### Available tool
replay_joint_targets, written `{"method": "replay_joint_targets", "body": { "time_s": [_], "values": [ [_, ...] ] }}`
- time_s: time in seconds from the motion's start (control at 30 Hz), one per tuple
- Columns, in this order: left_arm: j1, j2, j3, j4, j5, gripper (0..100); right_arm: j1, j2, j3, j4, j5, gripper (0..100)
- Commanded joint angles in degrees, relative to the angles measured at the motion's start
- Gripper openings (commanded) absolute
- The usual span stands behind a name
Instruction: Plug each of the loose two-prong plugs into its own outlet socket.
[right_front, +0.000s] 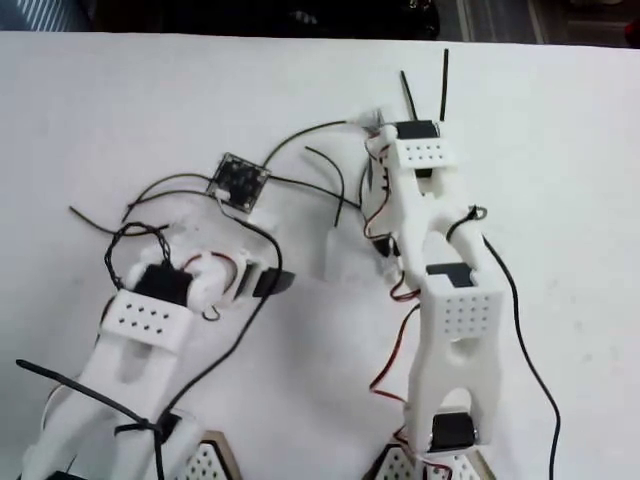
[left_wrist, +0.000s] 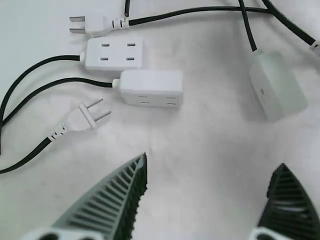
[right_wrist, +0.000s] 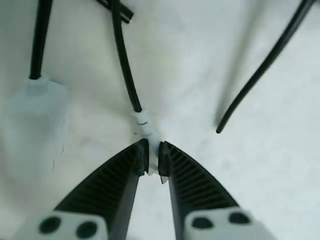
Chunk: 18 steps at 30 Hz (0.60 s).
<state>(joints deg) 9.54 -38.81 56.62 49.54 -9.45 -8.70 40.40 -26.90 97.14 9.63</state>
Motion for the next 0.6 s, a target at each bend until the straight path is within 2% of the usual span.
{"method": "replay_joint_targets", "body": {
  "time_s": [0.0,0.13,0.3,0.57],
  "values": [
    [-0.7,-2.0,-0.2,-0.9,0.5,37,-2.0,-0.8,-1.6,1.2,0.0,2.1],
    [-0.7,-1.9,-0.2,-0.9,0.5,37,-2.7,-0.8,-1.7,1.2,0.0,3.1],
    [-0.7,-1.9,-0.2,-0.9,0.5,37,-2.2,-0.8,-1.6,1.3,0.0,14.0],
    [-0.7,-1.9,-0.2,-0.9,0.5,37,-1.5,0.3,-1.5,1.2,0.0,14.2]
  ]
}}
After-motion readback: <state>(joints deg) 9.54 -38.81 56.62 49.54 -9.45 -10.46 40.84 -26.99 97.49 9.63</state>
